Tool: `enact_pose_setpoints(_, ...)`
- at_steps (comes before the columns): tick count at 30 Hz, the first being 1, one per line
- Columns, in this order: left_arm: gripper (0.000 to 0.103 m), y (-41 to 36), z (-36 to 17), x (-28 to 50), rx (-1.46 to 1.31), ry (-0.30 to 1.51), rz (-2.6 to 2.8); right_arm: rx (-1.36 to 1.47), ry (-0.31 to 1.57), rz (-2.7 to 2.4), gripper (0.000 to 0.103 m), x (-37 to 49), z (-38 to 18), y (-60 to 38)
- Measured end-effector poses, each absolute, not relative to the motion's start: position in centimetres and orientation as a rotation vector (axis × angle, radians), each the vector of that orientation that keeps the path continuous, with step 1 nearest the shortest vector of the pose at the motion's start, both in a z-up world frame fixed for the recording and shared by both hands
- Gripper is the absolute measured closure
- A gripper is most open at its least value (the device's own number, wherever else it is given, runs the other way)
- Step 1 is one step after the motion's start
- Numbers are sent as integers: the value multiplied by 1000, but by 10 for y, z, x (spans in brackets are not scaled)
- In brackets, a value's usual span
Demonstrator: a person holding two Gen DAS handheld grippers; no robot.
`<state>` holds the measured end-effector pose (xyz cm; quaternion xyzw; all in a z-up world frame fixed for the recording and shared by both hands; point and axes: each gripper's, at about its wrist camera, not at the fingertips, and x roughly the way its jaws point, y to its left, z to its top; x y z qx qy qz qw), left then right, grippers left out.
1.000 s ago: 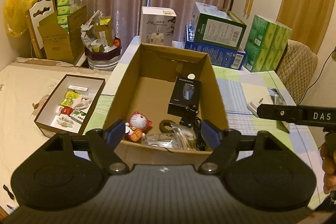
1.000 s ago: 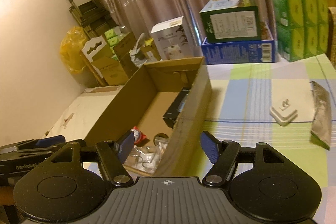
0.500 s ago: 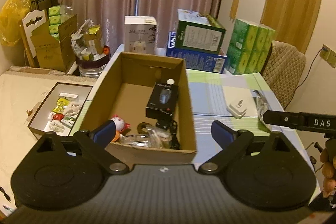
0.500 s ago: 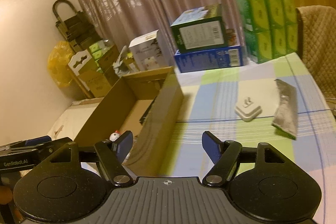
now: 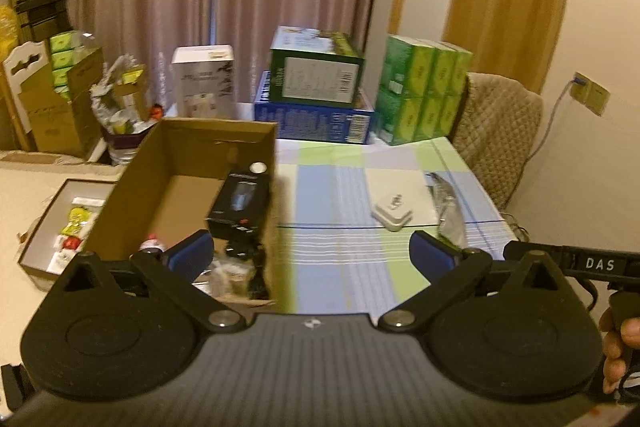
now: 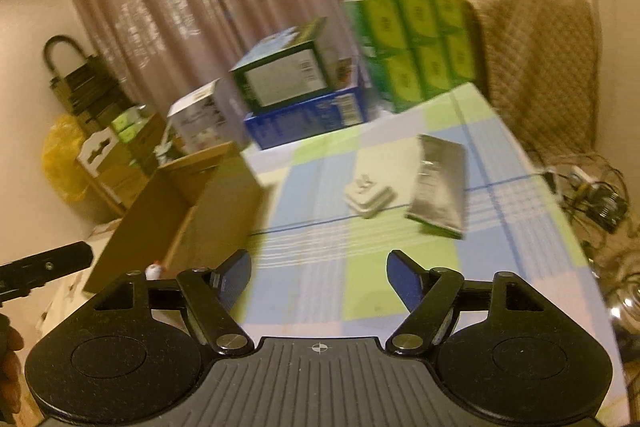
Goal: Organize objects
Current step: 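Withdraw both tools from the box and move toward the plug and foil bag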
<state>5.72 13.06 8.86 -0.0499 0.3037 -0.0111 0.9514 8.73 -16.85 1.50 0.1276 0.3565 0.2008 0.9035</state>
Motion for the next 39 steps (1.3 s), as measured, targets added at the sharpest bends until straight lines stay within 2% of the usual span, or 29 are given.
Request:
enact_pose_setpoints(13,1,69,66,101,-42,643,-116,312,742,305,31,120,5,-224)
enact_pose_setpoints(39,1,15,-38,289,119,821,-203,272,906,342,31,302,-96,-232)
